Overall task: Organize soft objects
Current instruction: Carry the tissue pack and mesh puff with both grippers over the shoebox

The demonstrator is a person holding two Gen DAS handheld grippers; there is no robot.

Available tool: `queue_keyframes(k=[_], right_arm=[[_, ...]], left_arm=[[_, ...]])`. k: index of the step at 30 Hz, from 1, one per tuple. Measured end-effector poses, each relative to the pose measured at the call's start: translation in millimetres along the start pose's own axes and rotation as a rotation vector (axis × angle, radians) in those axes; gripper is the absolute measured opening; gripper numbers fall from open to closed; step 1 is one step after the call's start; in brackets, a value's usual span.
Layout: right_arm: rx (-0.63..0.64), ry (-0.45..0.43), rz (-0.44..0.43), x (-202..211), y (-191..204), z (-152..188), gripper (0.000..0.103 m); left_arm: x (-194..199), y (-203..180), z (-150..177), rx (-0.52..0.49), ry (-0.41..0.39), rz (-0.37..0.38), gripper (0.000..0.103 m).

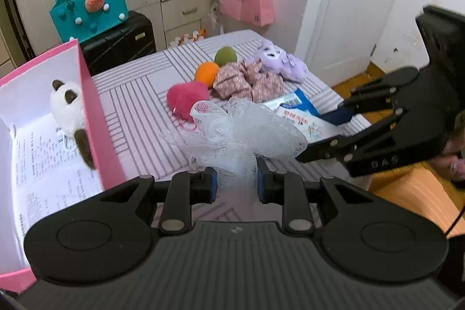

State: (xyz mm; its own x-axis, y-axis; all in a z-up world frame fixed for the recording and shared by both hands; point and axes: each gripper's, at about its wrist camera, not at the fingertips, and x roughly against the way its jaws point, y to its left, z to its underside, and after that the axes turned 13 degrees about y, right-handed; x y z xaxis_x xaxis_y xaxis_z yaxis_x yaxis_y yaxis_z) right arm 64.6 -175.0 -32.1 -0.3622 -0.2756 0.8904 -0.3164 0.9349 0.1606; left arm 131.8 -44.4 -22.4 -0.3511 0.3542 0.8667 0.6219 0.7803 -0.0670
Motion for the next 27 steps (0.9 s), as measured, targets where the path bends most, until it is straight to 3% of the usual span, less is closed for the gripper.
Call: queue_keyframes(k=[6, 14, 18, 22, 27], right_arm=[[0.039, 0.032, -0.058, 17, 29, -11, 0.045], [0.102, 0.040, -0.084, 37, 66, -30, 0.045], [0.133, 0.029, -0.095, 47, 82, -45, 0.045], [0.194, -0.052, -0.016, 67, 103, -60, 0.045], [0.212, -0.074, 0.001, 69, 117, -88, 0.045]], left_arm=[[23, 9, 13, -0.016, 0.045, 0.004, 0.024], [59, 35, 26, 0.005, 0.036, -0.018, 0.024], [82, 49, 32, 0.034, 0.001, 0.007, 0.024], [106, 63, 37, 0.055, -0.069, 0.019, 0.024], [126, 84, 42, 0.098, -0.155, 0.028, 0.024]])
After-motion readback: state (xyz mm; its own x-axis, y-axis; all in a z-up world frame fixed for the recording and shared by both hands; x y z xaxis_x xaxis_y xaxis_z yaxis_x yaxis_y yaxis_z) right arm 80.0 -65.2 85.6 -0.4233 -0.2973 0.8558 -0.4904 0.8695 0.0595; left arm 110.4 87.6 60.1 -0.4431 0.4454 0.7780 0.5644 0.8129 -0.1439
